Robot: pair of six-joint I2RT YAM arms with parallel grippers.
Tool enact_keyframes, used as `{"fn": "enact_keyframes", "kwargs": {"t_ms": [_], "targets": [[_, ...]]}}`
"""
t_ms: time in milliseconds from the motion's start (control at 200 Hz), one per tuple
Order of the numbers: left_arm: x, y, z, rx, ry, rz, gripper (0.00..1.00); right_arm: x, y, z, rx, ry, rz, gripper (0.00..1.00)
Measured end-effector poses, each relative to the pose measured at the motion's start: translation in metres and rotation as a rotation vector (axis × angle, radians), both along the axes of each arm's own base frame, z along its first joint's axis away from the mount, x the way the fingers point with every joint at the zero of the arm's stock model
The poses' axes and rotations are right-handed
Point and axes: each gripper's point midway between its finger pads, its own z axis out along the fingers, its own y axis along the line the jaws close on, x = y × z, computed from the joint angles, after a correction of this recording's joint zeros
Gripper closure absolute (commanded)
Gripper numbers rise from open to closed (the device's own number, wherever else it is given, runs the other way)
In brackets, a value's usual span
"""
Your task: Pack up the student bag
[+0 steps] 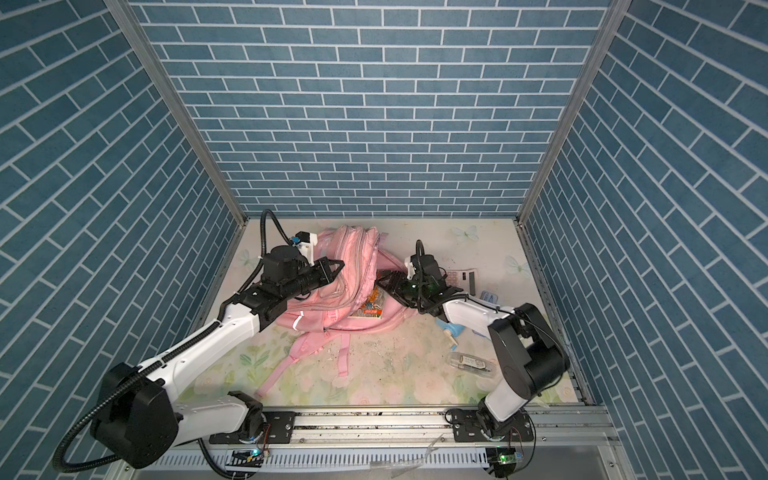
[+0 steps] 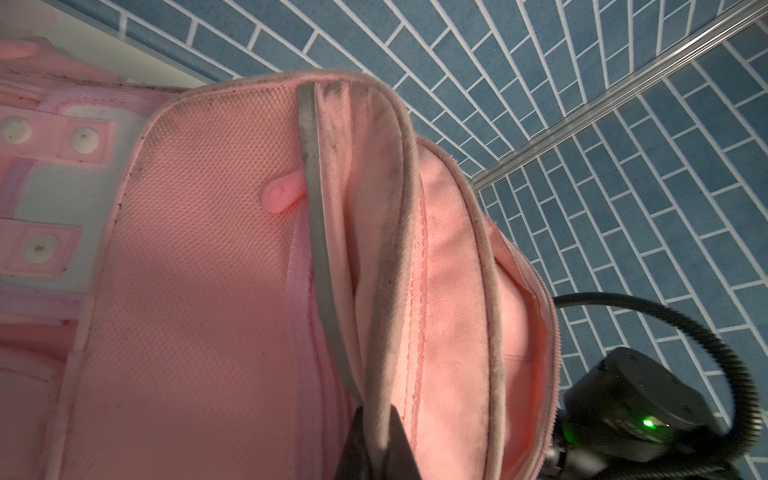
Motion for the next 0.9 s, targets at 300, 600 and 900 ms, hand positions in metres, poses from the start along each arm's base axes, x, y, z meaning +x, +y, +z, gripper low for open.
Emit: {"fn": "enact_keyframes", "kwargs": {"t_ms": [300, 600, 900], "targets": [[-0.006, -0.014, -0.019, 0.025, -0.011, -0.035, 1.0, -0.001, -0.074, 0.044, -0.143, -0.166, -0.147, 0.37], [-0.018, -0.055, -0.08, 0.152, 0.049, -0.12, 0.87, -0.021, -0.111, 0.041, -0.253, -0.194, -0.169, 0.39], [-0.011, -0.06, -0.054, 0.367, -0.071, -0.208, 0.31, -0.055, -0.088, -0.014, -0.246, -0.035, -0.012, 0.4]]}}
